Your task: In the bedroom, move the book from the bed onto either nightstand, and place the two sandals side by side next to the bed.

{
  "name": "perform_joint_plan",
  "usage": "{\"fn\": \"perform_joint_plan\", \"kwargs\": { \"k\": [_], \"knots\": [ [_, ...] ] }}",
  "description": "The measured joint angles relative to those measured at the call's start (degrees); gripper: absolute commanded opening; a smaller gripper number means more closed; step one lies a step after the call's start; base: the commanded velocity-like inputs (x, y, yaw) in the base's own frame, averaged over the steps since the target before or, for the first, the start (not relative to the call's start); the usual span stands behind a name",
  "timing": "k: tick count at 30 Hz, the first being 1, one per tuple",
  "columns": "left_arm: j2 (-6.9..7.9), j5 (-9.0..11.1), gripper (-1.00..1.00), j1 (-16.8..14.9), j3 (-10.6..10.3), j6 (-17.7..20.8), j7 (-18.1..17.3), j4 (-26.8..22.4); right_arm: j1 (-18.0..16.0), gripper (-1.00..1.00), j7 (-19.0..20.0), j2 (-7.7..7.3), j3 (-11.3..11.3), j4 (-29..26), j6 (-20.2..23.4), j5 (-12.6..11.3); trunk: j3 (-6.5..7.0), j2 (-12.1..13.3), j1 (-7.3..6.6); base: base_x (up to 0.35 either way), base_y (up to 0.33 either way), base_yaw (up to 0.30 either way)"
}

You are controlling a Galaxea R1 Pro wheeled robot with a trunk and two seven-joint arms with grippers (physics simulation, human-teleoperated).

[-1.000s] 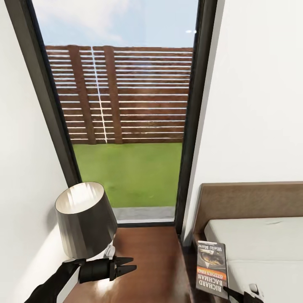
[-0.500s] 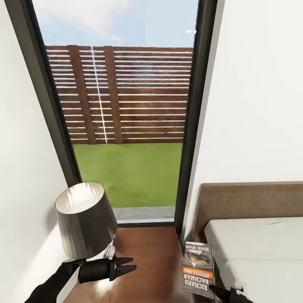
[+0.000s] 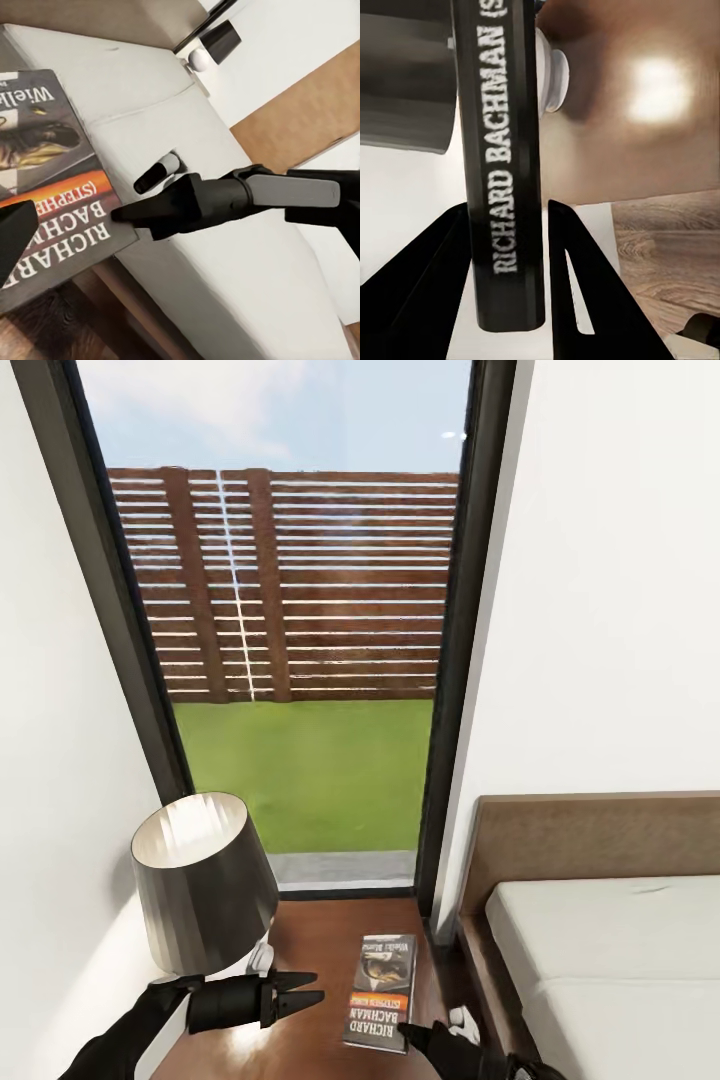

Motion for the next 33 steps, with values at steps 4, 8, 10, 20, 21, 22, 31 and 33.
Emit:
{"fn": "perform_joint_plan", "kwargs": {
  "k": [4,8,10,20,21,22,31,33],
  "knots": [
    [0.03,0.0,1.00,0.0,0.0,0.0,0.0,0.0,-0.1,-1.00,-0.5,1.53,0.1,-1.0,4.1,-0.2,0.00,0.0,0.00,0.000,0.000,0.000],
    [-0.02,0.0,1.00,0.0,0.0,0.0,0.1,0.1,-1.1,-1.00,-0.6,2.71,0.1,-9.0,14.2,-1.0,0.01,0.0,0.00,0.000,0.000,0.000],
    [-0.02,0.0,1.00,0.0,0.0,0.0,0.1,0.1,-1.2,-1.00,-0.6,2.70,0.0,-9.6,15.4,-0.5,0.00,0.0,0.00,0.000,0.000,0.000],
    [-0.18,0.1,1.00,0.0,-0.1,0.0,2.4,0.1,-1.2,-1.00,-0.6,2.70,-0.2,-10.7,19.4,-3.0,0.00,0.0,0.00,0.000,0.000,0.000],
    [-0.27,0.1,1.00,0.0,-0.1,0.0,3.2,0.1,-1.2,-1.00,-0.7,2.70,-0.2,-10.7,19.6,-4.5,0.00,0.0,0.00,0.000,0.000,0.000],
    [-0.31,0.1,1.00,0.0,-0.1,0.0,3.6,0.1,-1.2,-1.00,-0.7,2.70,-0.2,-10.7,20.0,-5.6,0.00,0.0,0.00,0.000,0.000,0.000],
    [-0.47,0.2,1.00,0.0,-0.2,0.0,4.7,0.2,-1.2,-1.00,-0.8,2.65,-0.3,-9.8,22.0,-7.8,0.00,0.0,0.00,0.000,0.000,0.000],
    [-0.47,0.2,1.00,0.0,-0.2,0.0,4.7,0.2,-1.2,-1.00,-0.8,2.63,-0.4,-9.6,22.0,-7.9,0.00,0.0,0.00,0.000,0.000,0.000]
  ]
}}
